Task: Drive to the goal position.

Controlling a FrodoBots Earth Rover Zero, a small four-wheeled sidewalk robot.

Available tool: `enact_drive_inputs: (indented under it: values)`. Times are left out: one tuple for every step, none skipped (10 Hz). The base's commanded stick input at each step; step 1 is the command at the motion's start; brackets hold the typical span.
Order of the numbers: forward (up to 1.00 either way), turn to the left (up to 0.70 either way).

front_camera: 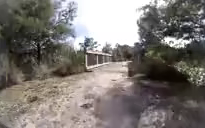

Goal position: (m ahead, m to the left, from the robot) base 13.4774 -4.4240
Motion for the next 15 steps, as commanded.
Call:
enact_drive_inputs:
  values:
    - [0.85,0.00]
    - [0.85,0.00]
    - [0.85,0.00]
    - [0.85,0.00]
    - [0.85,0.00]
    - [0.85,0.00]
    - [0.85,0.00]
    - [0.85,0.00]
    - [0.85,0.00]
    - [0.85,0.00]
    - [0.85,0.00]
    - [0.85,0.00]
    - [0.85,0.00]
    - [0.85,0.00]
    - [0.85,0.00]
